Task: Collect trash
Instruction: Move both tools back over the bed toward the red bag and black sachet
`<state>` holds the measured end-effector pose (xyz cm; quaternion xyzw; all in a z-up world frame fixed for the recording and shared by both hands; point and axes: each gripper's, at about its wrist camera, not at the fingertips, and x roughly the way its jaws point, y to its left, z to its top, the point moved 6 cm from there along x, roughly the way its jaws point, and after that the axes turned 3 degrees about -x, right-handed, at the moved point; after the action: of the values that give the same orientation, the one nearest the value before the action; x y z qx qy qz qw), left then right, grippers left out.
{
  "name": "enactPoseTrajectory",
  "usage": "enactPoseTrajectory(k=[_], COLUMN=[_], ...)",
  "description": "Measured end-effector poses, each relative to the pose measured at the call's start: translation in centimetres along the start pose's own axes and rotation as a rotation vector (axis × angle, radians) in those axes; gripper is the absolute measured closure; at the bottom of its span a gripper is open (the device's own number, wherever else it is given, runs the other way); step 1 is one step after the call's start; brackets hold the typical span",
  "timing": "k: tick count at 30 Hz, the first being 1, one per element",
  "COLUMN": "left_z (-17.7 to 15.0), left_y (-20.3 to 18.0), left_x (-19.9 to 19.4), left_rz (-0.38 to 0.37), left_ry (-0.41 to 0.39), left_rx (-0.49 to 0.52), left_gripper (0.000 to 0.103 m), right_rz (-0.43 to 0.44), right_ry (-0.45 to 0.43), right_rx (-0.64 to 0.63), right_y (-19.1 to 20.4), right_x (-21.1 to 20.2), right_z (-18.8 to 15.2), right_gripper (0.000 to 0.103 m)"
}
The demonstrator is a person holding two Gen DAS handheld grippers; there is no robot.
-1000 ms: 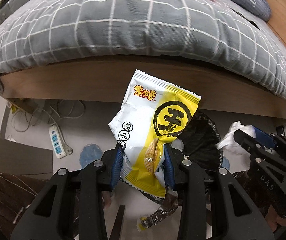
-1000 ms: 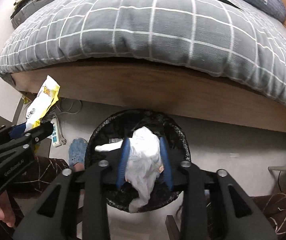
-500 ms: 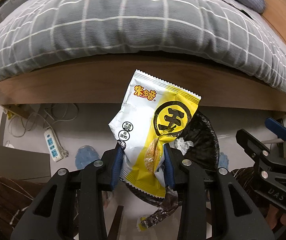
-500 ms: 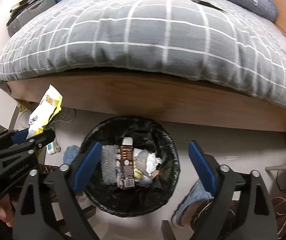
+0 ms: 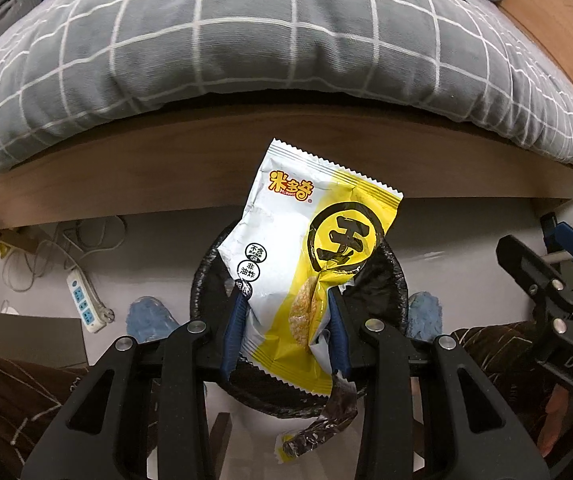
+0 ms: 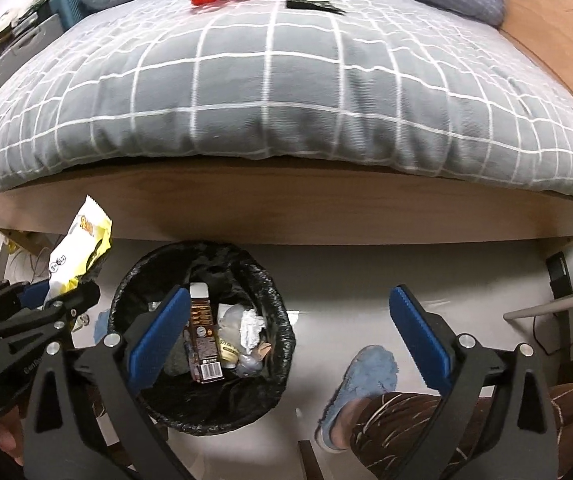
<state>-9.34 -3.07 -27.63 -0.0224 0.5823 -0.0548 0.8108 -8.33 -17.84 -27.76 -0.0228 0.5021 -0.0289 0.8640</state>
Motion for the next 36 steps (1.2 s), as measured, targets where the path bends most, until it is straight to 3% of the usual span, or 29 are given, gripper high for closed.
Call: enactPoseTrajectory(k=[3, 12, 25, 30, 36], left_z=[-0.1, 0.6, 1.2, 3.0, 6.5], left_y=[0.3, 0.1, -0.9, -1.4, 0.0], left_x=[0.3, -1.0, -3.2, -6.0, -10.4], left_rz=[0.021, 0.038, 0.037, 0.018, -0.007], left_ry=[-0.011, -0.057, -0.085, -0.156, -0.270], left_rx=[0.002, 0.006, 0.019, 0.014, 0.006], left_gripper=[0.050, 0.027, 0.013, 0.007, 0.006], right_rz=[-0.005, -0.022, -0.017, -0.025, -0.035], right_ry=[-0.003, -0.028, -0.063, -0.117, -0.214], right_rx=[0.009, 0.009, 0.014, 0.011, 0.028], right_y=[-0.2, -0.3, -0.4, -0.7, -1.9], right_x=[0.0, -1.0, -2.1, -3.7, -6.6], right_z=[0.0, 0.6, 1.4, 2.7, 5.5], right_gripper=[0.008, 0.008, 0.008, 0.008, 0.008])
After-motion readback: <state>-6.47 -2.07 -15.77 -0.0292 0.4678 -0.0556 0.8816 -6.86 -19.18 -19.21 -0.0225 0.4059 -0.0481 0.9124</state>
